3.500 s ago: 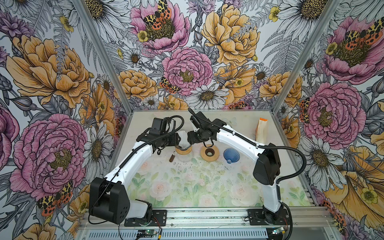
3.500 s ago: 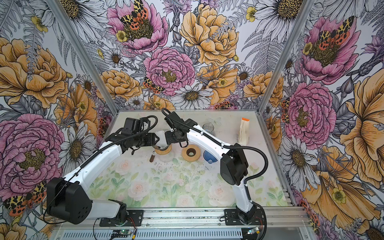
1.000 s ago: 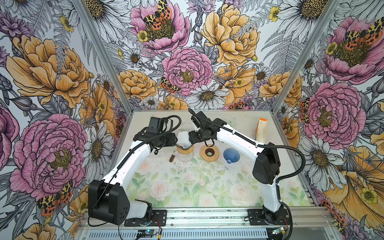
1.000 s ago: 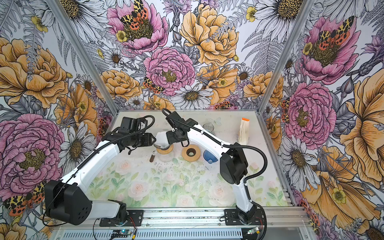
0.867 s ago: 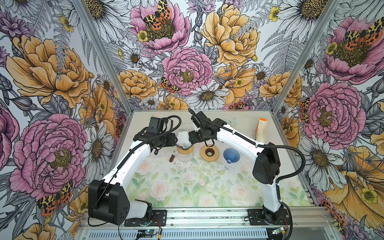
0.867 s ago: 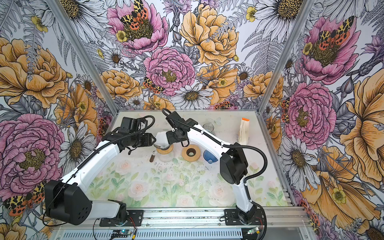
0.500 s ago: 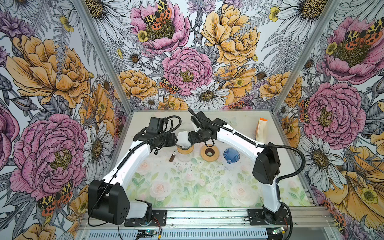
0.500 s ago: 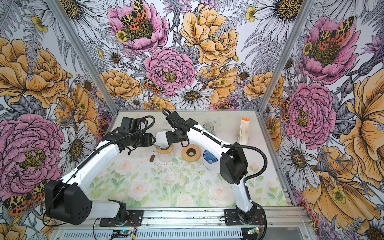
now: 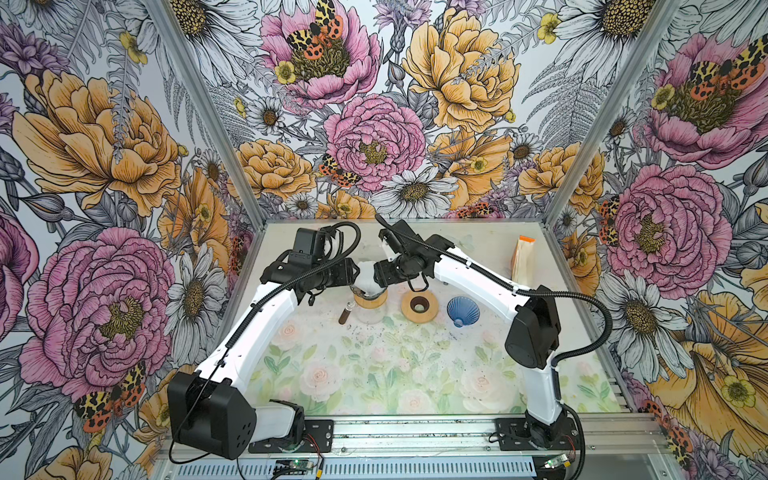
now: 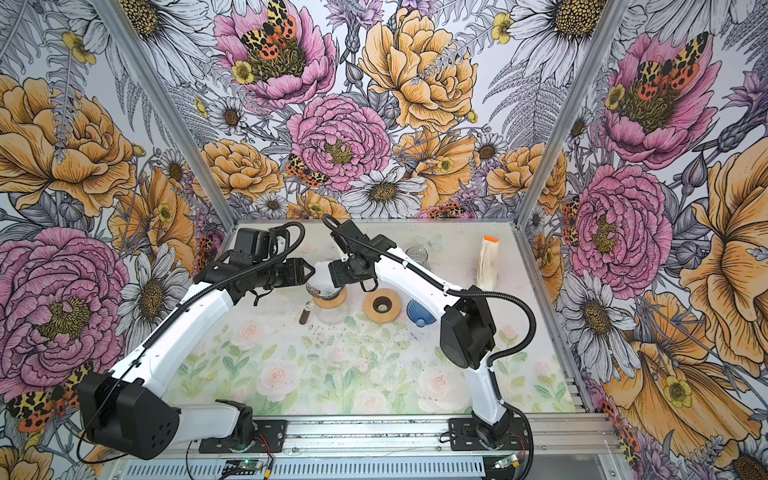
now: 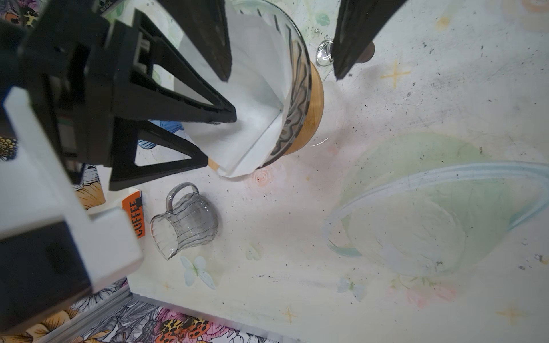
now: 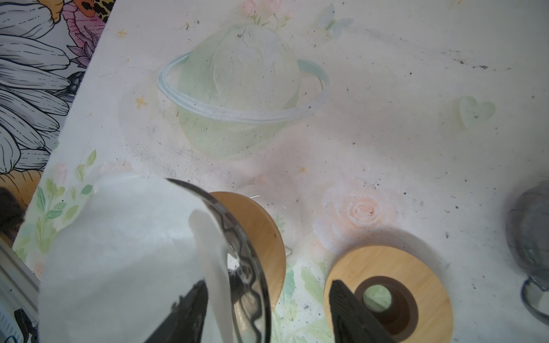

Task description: Place the coffee filter in the dripper

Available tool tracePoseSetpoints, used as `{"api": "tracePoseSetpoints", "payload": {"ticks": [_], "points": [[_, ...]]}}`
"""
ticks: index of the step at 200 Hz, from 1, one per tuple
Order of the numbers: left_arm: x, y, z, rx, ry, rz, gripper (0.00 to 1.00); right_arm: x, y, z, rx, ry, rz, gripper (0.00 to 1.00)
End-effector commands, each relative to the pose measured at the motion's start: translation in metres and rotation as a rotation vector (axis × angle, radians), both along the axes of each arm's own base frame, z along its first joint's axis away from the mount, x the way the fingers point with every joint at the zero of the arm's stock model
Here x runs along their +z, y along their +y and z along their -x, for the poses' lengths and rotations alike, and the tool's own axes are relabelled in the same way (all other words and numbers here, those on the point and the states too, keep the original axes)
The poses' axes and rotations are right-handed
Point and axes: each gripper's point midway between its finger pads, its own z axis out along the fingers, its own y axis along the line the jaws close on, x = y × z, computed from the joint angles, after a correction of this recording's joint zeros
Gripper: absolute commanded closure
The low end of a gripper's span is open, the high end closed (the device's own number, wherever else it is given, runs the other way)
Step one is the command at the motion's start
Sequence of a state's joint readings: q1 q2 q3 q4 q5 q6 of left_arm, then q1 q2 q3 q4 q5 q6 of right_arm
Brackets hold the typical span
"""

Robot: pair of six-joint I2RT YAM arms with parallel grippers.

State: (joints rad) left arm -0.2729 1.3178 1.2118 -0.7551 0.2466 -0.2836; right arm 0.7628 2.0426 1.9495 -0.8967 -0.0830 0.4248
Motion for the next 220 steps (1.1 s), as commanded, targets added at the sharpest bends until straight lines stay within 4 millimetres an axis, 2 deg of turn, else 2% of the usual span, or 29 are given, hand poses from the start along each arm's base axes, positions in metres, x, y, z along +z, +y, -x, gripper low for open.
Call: {"api": "tracePoseSetpoints", "payload": {"ticks": [1,34,83,130,169,220], "points": [[0.004,-0.013,0.0,-0.019,0.0,0.033,0.42,0.032,0.004,0.0,0.015,-0.065,-0.041,0.33],[-0.011,-0.021,0.001,-0.029,0.046,0.03,0.41,0.031,0.0,0.0,0.006,-0.071,-0.026,0.33],[-0.026,-0.012,0.006,0.0,0.08,0.008,0.43,0.024,-0.003,0.001,0.002,-0.062,-0.012,0.33],[-0.039,-0.012,0.013,-0.005,0.119,0.005,0.46,0.02,-0.004,0.0,0.001,-0.057,-0.003,0.32],[-0.024,-0.009,0.01,0.004,0.079,0.012,0.45,0.015,-0.003,0.0,-0.003,-0.044,0.0,0.32],[0.014,-0.011,-0.002,0.006,-0.014,0.032,0.4,0.017,-0.002,-0.001,-0.002,-0.05,-0.005,0.32]]}}
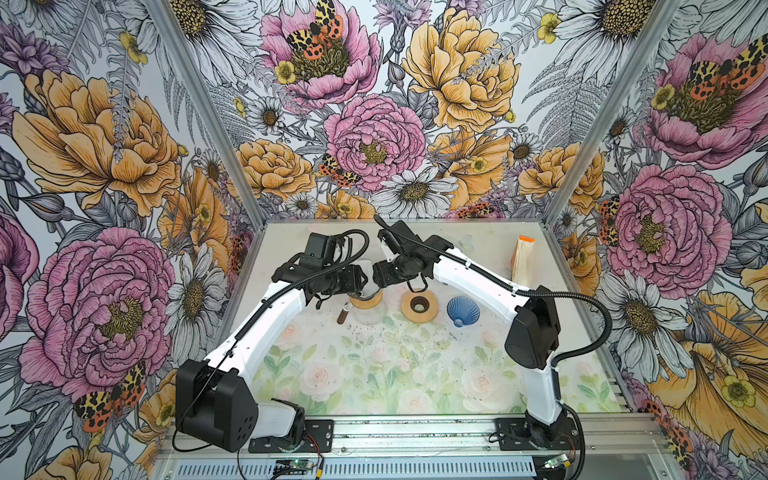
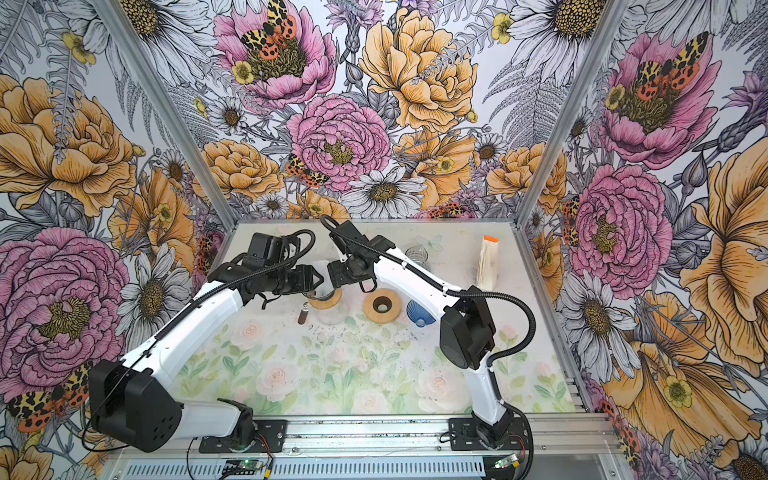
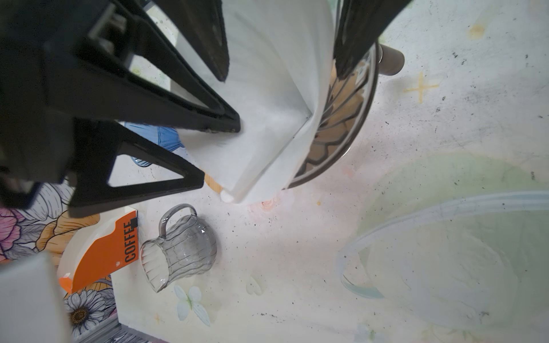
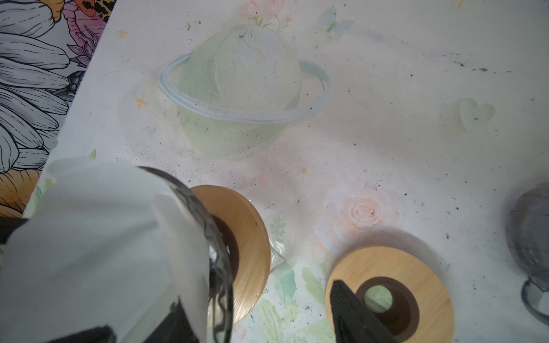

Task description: Place the coffee filter in the dripper

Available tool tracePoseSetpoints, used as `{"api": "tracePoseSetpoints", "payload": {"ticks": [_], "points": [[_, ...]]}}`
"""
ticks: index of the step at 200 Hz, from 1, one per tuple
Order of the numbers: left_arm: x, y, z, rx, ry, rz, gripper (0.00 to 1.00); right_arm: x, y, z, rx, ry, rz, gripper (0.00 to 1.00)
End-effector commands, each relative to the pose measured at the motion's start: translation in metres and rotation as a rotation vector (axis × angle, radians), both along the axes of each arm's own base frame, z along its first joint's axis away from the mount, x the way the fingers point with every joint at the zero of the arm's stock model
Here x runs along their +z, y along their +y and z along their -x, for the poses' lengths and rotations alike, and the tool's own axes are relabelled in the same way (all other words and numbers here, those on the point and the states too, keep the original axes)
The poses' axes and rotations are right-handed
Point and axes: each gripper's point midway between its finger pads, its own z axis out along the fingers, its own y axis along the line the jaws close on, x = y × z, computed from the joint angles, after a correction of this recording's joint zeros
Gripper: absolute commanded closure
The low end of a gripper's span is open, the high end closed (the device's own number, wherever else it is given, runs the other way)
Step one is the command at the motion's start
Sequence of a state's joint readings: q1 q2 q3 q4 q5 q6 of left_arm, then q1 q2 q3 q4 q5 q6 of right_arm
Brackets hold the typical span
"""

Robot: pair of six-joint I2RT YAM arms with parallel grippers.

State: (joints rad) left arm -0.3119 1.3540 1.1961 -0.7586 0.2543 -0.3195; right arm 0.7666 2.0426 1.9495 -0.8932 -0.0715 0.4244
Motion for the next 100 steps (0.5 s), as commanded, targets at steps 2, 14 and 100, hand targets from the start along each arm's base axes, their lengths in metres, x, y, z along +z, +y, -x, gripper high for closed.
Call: {"api": "tracePoseSetpoints", "payload": {"ticks": [2,14,100], "points": [[0.035,0.004,-0.008,0.025,-0.087,0.024,0.4,0.018,-0.003,-0.001,-0.001,-0.041,-0.01,0.32],[0.039,0.003,-0.007,0.023,-0.094,0.027,0.39,0.017,-0.003,-0.001,0.0,-0.041,-0.009,0.32],[0.016,0.015,0.016,0.043,-0.011,-0.015,0.32,0.015,-0.008,-0.001,-0.009,-0.034,-0.004,0.31]]}}
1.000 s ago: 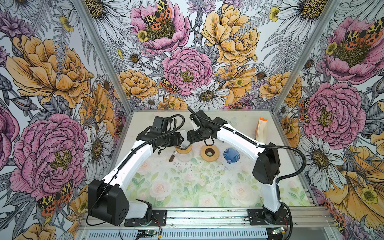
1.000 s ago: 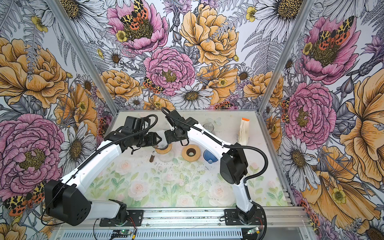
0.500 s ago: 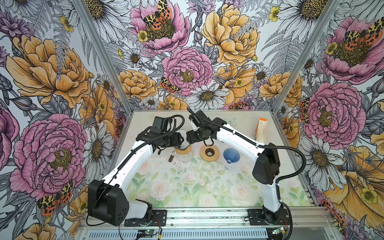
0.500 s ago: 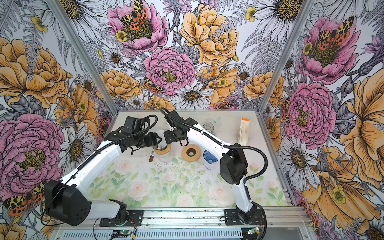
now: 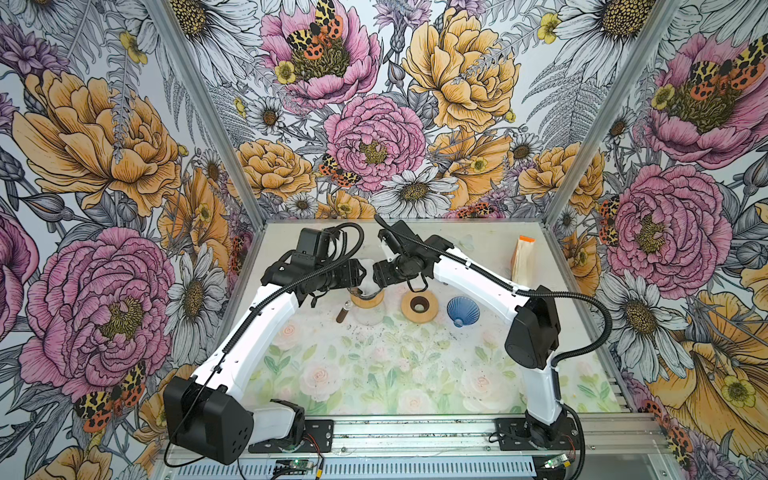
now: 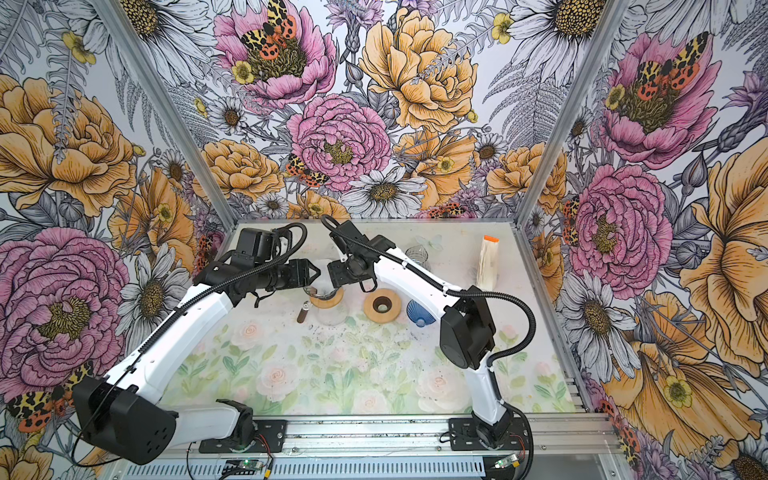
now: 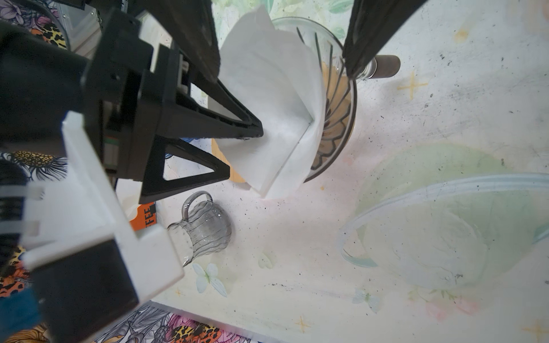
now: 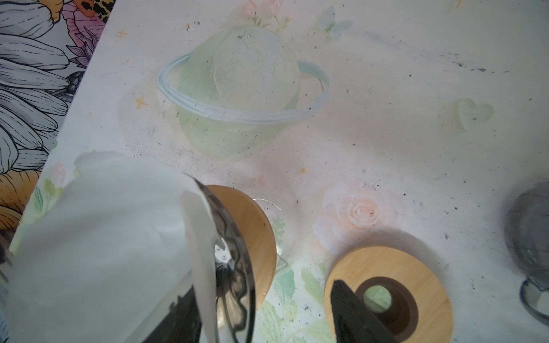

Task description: Place the coffee filter in the dripper

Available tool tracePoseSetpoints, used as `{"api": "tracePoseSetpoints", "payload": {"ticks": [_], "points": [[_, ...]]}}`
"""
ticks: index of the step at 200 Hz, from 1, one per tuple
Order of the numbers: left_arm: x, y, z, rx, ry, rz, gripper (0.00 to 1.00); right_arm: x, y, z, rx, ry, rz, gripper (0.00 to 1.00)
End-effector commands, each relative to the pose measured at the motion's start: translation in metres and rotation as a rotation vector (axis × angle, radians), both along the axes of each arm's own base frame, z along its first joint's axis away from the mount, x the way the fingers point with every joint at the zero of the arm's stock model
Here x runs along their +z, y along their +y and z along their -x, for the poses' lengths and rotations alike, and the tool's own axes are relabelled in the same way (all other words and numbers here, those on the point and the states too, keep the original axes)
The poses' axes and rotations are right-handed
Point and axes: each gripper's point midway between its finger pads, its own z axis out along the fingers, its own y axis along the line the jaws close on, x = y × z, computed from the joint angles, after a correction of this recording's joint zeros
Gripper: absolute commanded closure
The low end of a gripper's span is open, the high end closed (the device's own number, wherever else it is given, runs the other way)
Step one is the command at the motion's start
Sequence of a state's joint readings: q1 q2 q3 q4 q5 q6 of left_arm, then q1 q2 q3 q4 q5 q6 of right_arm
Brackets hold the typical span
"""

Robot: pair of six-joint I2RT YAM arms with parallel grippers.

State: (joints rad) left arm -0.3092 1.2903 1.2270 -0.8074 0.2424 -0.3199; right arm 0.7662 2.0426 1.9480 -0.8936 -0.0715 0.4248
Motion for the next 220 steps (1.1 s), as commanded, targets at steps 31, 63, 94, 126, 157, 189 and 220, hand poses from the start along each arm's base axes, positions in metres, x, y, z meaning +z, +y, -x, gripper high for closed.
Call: {"api": "tracePoseSetpoints", "payload": {"ticks": [31,63,94,126,157,189,220], "points": [[-0.025,0.005,0.005,0.021,0.069,-0.039,0.34,0.014,-0.007,-0.001,-0.006,-0.03,-0.008,0.31],[-0.039,0.01,0.002,0.033,0.094,-0.081,0.39,0.012,-0.008,0.0,-0.007,-0.025,-0.004,0.31],[-0.041,0.014,0.003,0.042,0.097,-0.083,0.44,0.009,-0.01,0.001,-0.008,-0.02,0.003,0.31],[-0.036,0.016,0.003,0.048,0.084,-0.074,0.46,0.006,-0.009,0.001,-0.007,-0.015,0.005,0.31],[-0.037,0.017,0.005,0.045,0.091,-0.069,0.48,0.002,-0.01,0.0,-0.013,-0.008,0.013,0.31],[-0.046,0.017,0.007,0.037,0.115,-0.069,0.49,0.0,-0.011,0.002,-0.023,0.012,0.002,0.32],[-0.046,0.018,0.009,0.04,0.116,-0.071,0.5,-0.003,-0.013,0.001,-0.03,0.016,0.011,0.32]]}}
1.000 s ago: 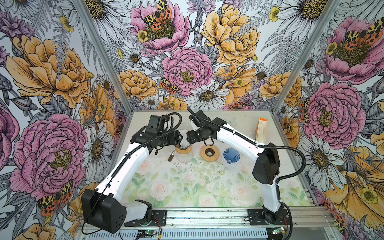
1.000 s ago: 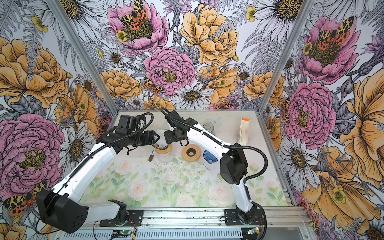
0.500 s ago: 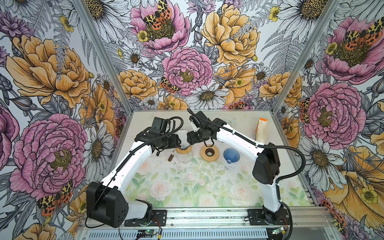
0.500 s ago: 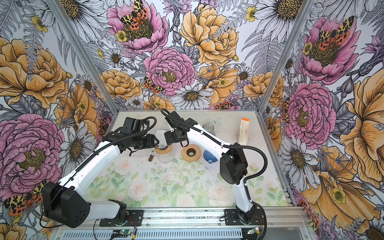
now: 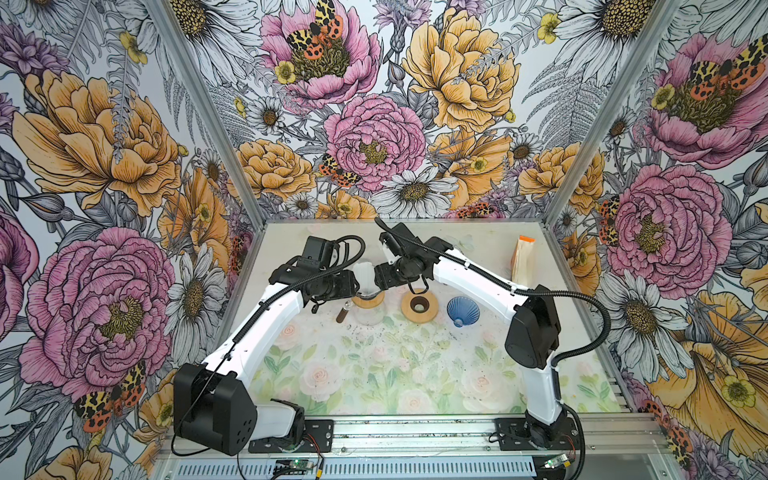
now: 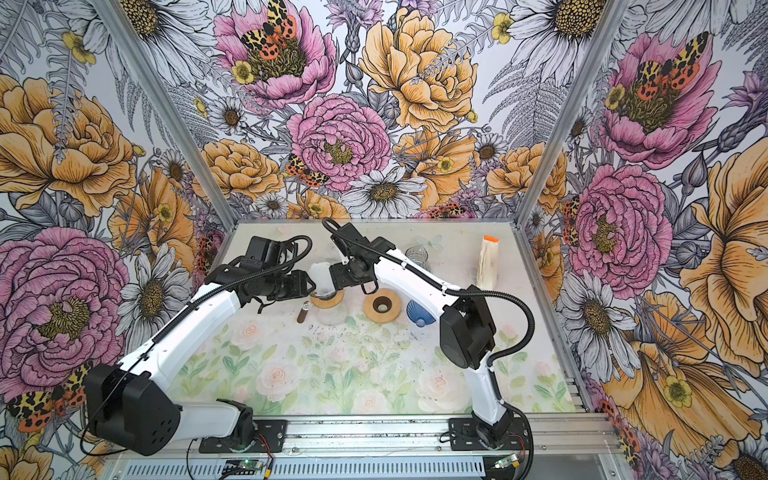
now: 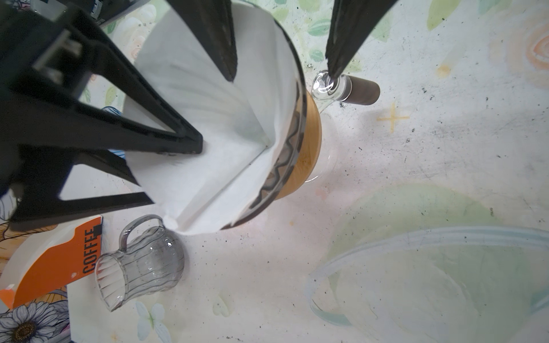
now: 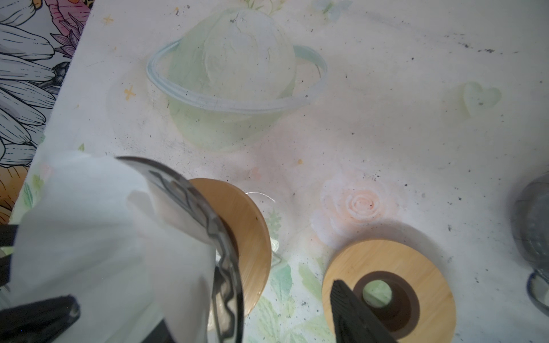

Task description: Place the coffee filter in the dripper

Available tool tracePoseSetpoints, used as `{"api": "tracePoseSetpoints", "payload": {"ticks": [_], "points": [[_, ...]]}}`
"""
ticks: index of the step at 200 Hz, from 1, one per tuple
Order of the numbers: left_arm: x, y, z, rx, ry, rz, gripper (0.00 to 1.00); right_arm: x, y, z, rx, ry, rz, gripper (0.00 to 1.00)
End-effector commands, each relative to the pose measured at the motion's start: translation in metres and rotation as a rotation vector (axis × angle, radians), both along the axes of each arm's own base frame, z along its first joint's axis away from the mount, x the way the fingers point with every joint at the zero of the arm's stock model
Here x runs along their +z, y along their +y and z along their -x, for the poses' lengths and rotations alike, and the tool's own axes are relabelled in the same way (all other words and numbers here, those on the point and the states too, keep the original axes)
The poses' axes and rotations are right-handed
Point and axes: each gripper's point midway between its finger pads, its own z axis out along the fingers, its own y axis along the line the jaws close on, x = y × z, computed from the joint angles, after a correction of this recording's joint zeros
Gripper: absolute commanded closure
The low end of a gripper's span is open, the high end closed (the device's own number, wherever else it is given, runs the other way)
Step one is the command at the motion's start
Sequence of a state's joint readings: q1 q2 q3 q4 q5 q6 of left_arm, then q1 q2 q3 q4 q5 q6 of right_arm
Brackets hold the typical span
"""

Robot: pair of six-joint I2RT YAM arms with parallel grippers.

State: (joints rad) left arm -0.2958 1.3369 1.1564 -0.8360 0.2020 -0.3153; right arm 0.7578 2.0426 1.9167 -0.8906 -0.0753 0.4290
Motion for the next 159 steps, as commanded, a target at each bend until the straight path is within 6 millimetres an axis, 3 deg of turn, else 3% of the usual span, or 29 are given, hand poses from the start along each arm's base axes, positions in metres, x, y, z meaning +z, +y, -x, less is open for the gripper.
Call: {"api": "tracePoseSetpoints", "payload": {"ticks": [1,83,159], "points": [[0.003,0.004,0.002,0.004,-0.012,0.006,0.5,0.008,-0.007,0.001,-0.02,-0.008,-0.005,0.32],[-0.011,0.01,0.005,0.011,0.02,-0.018,0.5,0.002,-0.004,0.002,-0.002,0.01,-0.006,0.32],[-0.008,0.018,0.006,0.014,0.005,-0.05,0.5,-0.008,-0.005,0.003,0.006,0.023,0.011,0.32]]}}
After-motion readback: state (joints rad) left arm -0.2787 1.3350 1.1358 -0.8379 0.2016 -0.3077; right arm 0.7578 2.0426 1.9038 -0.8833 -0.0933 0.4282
